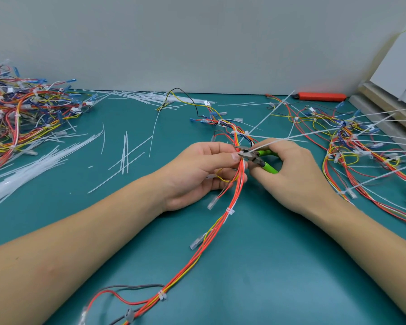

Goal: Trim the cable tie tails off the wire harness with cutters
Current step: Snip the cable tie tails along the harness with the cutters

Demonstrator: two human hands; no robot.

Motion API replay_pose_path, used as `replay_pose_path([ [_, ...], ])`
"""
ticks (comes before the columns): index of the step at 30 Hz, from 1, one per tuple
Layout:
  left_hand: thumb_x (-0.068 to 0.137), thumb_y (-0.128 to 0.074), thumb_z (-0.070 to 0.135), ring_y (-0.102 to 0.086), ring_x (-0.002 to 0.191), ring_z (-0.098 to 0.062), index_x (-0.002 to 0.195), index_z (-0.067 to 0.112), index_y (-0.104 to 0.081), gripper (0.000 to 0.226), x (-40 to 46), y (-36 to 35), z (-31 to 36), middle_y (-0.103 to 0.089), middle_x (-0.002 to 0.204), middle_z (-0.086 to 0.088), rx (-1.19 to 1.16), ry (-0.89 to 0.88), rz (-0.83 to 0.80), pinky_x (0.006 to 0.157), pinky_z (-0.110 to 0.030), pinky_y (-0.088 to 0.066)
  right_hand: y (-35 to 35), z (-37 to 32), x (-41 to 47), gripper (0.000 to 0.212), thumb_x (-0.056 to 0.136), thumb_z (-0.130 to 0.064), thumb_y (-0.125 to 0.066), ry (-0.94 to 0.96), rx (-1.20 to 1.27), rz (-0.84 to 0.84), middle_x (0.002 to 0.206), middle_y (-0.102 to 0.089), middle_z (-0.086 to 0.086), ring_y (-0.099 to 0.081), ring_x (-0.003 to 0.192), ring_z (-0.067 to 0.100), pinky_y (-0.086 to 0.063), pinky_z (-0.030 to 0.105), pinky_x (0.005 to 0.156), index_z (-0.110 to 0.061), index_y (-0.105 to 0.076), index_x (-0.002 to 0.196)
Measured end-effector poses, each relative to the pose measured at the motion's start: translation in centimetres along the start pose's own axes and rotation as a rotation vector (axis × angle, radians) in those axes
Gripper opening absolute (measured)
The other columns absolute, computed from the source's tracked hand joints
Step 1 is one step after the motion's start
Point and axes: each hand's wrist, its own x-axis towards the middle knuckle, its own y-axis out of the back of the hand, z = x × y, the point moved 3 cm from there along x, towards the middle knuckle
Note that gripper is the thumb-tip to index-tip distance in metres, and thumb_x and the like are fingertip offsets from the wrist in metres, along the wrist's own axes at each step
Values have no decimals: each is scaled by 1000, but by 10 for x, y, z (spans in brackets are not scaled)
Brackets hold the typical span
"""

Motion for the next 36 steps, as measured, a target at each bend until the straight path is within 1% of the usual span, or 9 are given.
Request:
replay_pose_path([
  [2,97,-60,9,-71,71,-15,103,8,-63,7,0,0,0,-74,87,-4,1,-2,0,76,-28,-58,-1,2,1,18,83,-21,-74,-6,-13,-9,98,-71,-13,-62,102,12,-47,30,94,-28,-75,100],
  [4,95,-61,11,-71,72,-15,101,9,-64,7,0,0,0,-73,88,-4,5,-5,-7,74,-27,-57,-1,4,2,3,83,-23,-75,-18,0,-16,77,-66,-9,-59,79,12,-49,33,76,-24,-73,85],
  [7,90,-64,14,-69,71,-15,95,12,-66,5,0,0,0,-71,88,-5,16,-7,-19,74,-27,-56,-5,7,3,14,87,-24,-70,-25,-16,-47,60,-51,2,-44,60,19,-44,37,61,-15,-67,76],
  [14,97,-59,9,-70,70,-15,95,12,-66,8,-1,-1,0,-72,87,-4,17,-10,-8,74,-27,-56,-3,6,0,5,85,-21,-73,-27,38,-38,65,-59,-1,-51,64,18,-46,34,64,-19,-70,80],
  [19,98,-57,8,-70,69,-14,98,10,-65,8,-1,-1,1,-73,85,-3,18,-3,3,72,-26,-56,0,-3,0,17,84,-19,-74,49,8,2,97,-71,-19,-62,101,5,-45,24,93,-28,-76,98],
  [24,99,-57,7,-70,67,-14,104,7,-63,8,-2,-2,2,-72,82,-3,6,0,5,69,-25,-56,1,1,-1,23,84,-19,-75,43,11,14,101,-70,-23,-60,107,5,-43,24,96,-32,-76,103],
  [29,98,-58,8,-69,67,-14,102,8,-63,7,-1,-2,2,-70,86,-5,10,1,9,72,-27,-54,1,-1,0,8,80,-28,-69,22,-8,4,81,-68,-13,-58,87,14,-45,30,80,-26,-74,87],
  [32,98,-58,8,-68,67,-13,101,8,-63,6,-1,-2,2,-69,86,-6,18,-6,1,72,-26,-54,-1,2,-1,13,83,-27,-66,-32,23,-51,63,-57,1,-50,65,20,-48,38,66,-16,-68,77],
  [36,97,-59,9,-67,67,-13,106,6,-63,10,-1,-2,2,-70,86,-5,32,-3,-3,74,-27,-54,-4,5,1,21,88,-25,-64,-43,-51,-83,57,-47,2,-43,60,23,-44,41,59,-12,-58,72],
])
